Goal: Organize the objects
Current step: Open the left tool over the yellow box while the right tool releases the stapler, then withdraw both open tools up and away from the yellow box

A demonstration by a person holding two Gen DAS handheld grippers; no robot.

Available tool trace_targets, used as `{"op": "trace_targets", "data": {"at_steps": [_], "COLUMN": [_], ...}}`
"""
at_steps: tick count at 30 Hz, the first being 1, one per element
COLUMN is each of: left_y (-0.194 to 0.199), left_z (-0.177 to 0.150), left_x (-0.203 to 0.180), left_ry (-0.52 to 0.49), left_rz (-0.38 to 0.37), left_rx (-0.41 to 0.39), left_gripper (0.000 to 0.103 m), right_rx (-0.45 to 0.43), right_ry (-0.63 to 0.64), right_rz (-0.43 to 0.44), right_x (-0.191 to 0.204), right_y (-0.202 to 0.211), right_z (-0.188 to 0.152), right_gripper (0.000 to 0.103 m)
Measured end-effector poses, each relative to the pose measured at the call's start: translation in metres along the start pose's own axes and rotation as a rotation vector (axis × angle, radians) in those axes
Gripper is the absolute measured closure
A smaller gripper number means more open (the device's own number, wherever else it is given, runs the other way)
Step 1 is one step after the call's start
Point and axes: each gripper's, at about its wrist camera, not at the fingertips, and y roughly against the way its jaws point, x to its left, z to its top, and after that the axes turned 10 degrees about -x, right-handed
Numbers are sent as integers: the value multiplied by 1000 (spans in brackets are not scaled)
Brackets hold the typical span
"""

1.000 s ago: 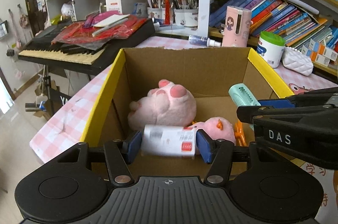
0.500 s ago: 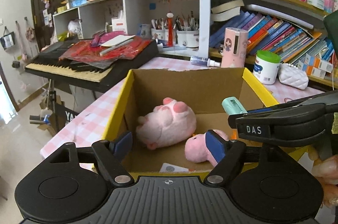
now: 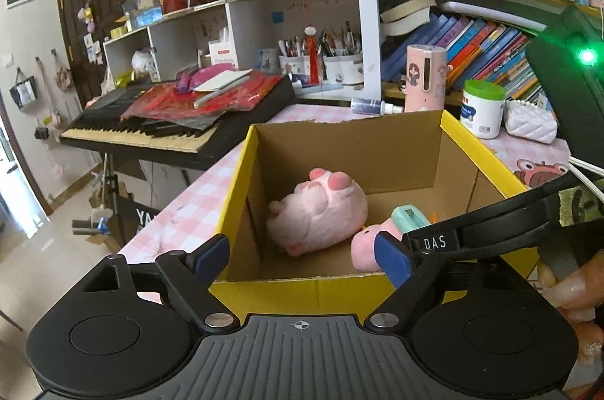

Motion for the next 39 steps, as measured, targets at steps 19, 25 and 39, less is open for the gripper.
{"op": "trace_targets", "data": {"at_steps": [19, 25, 39], "left_y": [28, 43, 78], "left_z": [0, -1, -29], "left_x": [26, 43, 67], "left_ry": [72, 127, 164], "left_rz": [39, 89, 76], "left_rx": [-33, -50, -25], "left_gripper": [12, 12, 12], "right_rx": [-258, -290, -246], "right_ry": [68, 98, 152], "right_rz": [-98, -191, -267], "right_x": [27, 39, 76], "right_y": [74, 89, 112], "right_z": [-8, -19, -62], "right_gripper": [53, 34, 23]}}
